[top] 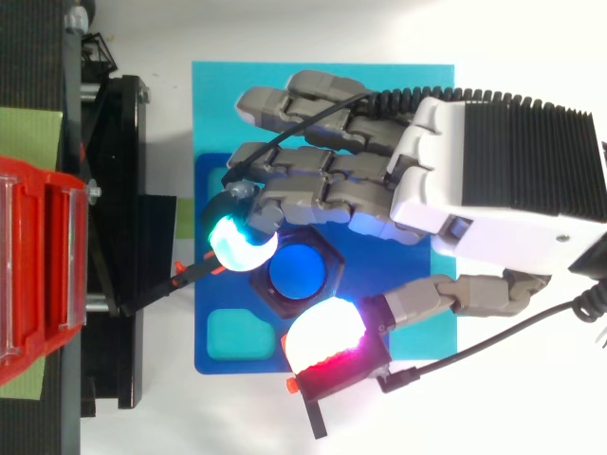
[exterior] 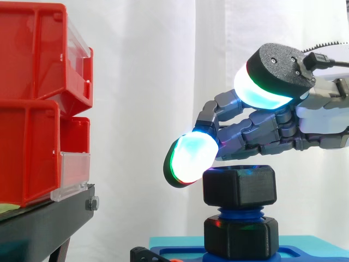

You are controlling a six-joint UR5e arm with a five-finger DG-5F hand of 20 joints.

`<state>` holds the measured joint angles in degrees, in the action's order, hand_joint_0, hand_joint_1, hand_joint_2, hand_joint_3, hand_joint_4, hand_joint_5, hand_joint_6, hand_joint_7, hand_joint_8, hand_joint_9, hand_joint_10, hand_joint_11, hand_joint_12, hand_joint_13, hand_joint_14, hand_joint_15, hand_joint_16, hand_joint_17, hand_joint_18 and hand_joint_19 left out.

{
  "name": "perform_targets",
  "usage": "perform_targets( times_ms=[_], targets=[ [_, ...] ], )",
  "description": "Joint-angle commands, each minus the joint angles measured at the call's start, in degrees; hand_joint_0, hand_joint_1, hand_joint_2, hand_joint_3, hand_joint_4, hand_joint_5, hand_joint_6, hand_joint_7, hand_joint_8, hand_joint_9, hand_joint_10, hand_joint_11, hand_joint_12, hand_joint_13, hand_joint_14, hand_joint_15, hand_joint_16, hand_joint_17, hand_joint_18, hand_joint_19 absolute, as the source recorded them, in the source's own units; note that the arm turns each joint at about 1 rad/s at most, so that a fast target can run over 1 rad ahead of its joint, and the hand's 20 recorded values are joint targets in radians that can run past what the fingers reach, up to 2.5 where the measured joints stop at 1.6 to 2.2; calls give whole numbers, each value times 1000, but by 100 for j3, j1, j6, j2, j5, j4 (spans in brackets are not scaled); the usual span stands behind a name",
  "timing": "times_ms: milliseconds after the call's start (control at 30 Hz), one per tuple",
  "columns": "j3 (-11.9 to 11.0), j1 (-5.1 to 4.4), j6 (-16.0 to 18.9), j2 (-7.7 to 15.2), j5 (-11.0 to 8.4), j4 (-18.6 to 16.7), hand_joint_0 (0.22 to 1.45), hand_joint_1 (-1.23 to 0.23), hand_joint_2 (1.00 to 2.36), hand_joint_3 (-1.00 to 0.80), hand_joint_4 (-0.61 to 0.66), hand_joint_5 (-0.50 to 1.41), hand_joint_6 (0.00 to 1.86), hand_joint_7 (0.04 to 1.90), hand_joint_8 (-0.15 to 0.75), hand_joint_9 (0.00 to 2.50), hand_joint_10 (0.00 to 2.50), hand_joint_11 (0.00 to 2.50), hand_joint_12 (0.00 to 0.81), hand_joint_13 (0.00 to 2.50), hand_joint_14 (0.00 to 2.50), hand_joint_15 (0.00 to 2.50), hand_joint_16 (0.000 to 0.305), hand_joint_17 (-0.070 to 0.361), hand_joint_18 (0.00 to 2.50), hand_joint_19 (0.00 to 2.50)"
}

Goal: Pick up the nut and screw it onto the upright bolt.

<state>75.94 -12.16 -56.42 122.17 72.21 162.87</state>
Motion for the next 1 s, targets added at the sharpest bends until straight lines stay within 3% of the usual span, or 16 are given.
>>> perform_targets(
  times_ms=[0, 100, 267, 500, 700, 967],
  targets=[
    [0, 38, 0, 0, 12, 8, 481, -251, 1000, -500, 198, -126, 503, 1051, 233, 420, 0, 0, 267, 108, 0, 0, 33, 73, 0, 0],
    [18, 65, 0, 0, 38, 34, 484, -258, 1000, -500, 197, -107, 503, 1120, 240, 447, 0, 0, 260, 118, 0, 0, 31, 70, 0, 0],
    [53, 214, -35, 0, 249, 17, 490, -302, 1000, -500, 187, -71, 502, 1243, 250, 538, 0, 0, 245, 183, 0, 0, 28, 62, 0, 0],
    [53, 364, -35, 0, 381, -10, 505, -350, 1000, -500, 186, -22, 500, 1382, 259, 698, 0, 0, 216, 293, 0, 0, 22, 50, 0, 0],
    [53, 478, -35, 0, 531, -10, 513, -380, 1000, -500, 150, 12, 537, 1353, 252, 865, 0, 0, 192, 414, 0, 0, 17, 38, 74, 0],
    [53, 557, -53, 0, 557, -27, 530, -424, 1000, -500, 32, 63, 542, 1353, 206, 1194, 0, 0, 143, 645, 0, 0, 8, 18, 318, 0]
  ],
)
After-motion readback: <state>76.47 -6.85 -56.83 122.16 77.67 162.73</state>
